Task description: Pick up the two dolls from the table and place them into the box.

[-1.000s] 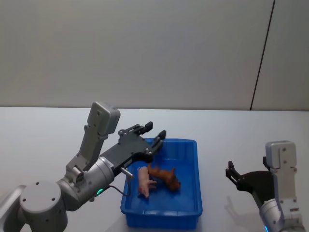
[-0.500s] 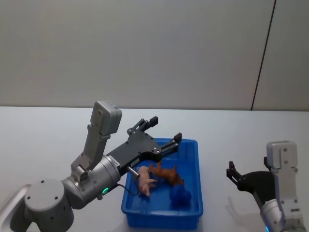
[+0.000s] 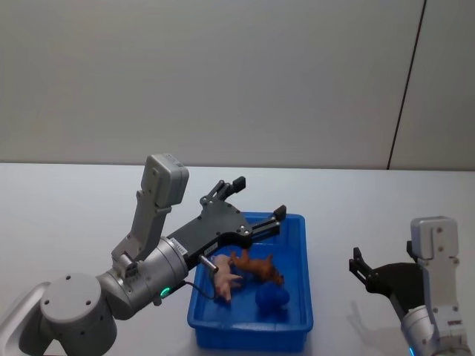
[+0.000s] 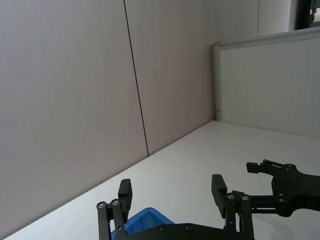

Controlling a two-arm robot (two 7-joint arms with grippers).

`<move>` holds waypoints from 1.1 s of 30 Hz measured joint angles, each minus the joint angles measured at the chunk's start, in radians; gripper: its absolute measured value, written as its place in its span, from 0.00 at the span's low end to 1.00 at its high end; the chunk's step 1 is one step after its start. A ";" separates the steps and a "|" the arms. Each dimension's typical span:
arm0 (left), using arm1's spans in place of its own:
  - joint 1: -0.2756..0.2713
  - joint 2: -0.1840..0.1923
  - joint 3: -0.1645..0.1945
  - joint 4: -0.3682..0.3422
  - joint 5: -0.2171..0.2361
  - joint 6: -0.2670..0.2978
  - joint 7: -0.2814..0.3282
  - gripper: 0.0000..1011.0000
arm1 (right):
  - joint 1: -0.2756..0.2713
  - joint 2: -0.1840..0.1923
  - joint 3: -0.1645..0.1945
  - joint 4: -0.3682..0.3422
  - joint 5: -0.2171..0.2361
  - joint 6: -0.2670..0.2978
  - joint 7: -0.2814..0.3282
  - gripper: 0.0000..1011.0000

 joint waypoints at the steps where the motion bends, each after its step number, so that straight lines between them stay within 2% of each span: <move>1: 0.000 0.000 0.000 0.000 0.000 0.000 0.000 0.99 | 0.000 0.000 0.000 0.000 0.000 0.000 0.000 0.99; 33: -0.002 -0.002 0.000 0.005 -0.005 -0.006 -0.009 0.99 | 0.000 0.000 0.000 0.000 0.000 0.000 0.000 0.99</move>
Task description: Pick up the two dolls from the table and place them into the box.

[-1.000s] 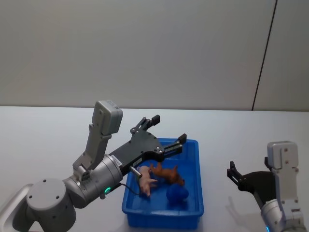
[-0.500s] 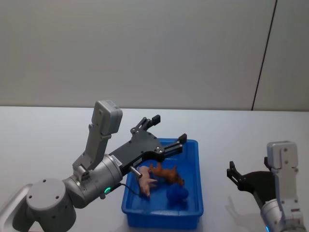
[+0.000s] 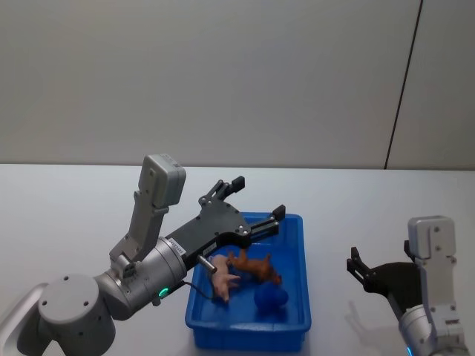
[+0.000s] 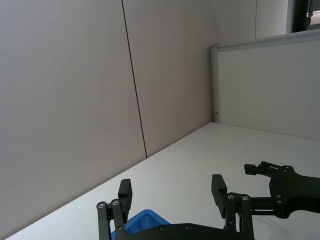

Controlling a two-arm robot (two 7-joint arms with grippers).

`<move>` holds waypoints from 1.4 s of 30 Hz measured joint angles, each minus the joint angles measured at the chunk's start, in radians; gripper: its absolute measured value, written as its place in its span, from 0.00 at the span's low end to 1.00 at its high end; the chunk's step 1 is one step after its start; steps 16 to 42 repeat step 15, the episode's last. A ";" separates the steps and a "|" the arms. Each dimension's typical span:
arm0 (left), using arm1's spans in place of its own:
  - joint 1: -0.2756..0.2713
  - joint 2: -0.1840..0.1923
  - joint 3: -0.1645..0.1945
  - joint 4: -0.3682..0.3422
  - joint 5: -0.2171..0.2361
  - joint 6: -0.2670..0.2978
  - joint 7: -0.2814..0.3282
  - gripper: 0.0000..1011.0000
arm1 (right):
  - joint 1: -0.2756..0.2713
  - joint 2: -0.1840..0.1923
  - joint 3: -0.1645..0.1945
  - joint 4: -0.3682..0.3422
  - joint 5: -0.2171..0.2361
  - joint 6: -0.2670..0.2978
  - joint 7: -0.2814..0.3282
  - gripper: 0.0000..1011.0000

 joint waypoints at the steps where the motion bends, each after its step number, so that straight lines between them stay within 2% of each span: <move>1: 0.000 0.000 0.000 0.000 0.000 0.000 0.000 0.99 | 0.000 0.000 0.000 0.000 0.000 0.000 0.000 0.99; 42: 0.000 0.000 0.000 0.000 0.000 0.000 0.000 0.99 | 0.000 0.000 0.000 0.000 0.000 0.000 0.000 0.99</move>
